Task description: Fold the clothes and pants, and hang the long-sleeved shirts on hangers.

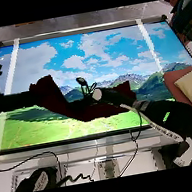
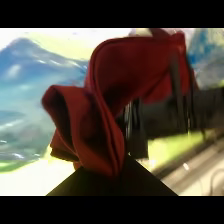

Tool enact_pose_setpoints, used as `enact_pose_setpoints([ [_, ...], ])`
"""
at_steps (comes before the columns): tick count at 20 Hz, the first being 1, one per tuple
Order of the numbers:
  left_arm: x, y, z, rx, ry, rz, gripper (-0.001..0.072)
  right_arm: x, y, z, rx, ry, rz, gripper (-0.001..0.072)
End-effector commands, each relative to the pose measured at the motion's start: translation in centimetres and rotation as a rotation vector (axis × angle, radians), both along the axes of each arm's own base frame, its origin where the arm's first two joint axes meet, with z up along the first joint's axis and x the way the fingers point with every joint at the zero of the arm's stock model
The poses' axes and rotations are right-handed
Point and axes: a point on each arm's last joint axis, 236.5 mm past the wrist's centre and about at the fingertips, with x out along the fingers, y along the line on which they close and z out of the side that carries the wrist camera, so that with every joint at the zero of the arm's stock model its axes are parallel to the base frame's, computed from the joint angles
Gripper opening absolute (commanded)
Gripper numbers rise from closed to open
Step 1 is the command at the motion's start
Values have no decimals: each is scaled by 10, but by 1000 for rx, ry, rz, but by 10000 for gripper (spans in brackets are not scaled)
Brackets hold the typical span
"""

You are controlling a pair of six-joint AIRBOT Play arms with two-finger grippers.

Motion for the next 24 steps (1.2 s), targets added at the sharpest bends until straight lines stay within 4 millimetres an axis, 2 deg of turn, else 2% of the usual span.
enact_pose_setpoints([
  [1, 16, 27, 25, 2, -110, 128, 28, -19, 37, 15, 53, -4, 38, 9],
  [3, 23, 23, 34, -38, -140, 143, 28, -5, 30, 26, 53, -20, 39, 9],
  [5, 21, 6, 35, -62, -135, 100, 28, 17, -1, 34, 4, -41, 51, 9],
  [6, 20, -5, 33, -64, -130, 69, 28, 33, -24, 37, -33, -59, 46, 9],
  [8, 19, -31, 29, -71, -124, 5, 27, 63, -83, 47, -113, -72, 19, 9],
  [10, 21, -66, 19, -81, -111, -71, 28, 84, -144, 59, -176, -58, -20, 10],
  [12, 24, -112, 3, -102, -87, -152, 28, 101, -213, 75, -252, -61, -77, 9],
  [15, 23, -208, -13, -231, -53, -218, 28, 125, -312, 106, -362, -121, -218, 9],
  [16, 19, -238, -24, -249, -43, -226, 28, 130, -345, 117, -389, -139, -276, 9],
  [18, 7, -290, -57, -235, -21, -243, 29, 134, -401, 134, -426, -157, -374, 9],
  [19, -1, -307, -72, -218, -15, -254, 59, 132, -424, 139, -442, -162, -394, 9],
  [20, -8, -319, -84, -204, -7, -267, 292, 128, -447, 139, -464, -160, -403, 8],
  [21, -13, -327, -91, -195, 0, -275, 720, 123, -468, 137, -480, -147, -411, 8],
  [23, -12, -327, -91, -194, -5, -275, 709, 103, -508, 117, -506, -71, -426, 8],
  [24, -5, -320, -86, -192, -21, -262, 709, 92, -523, 103, -504, -27, -431, 8],
])
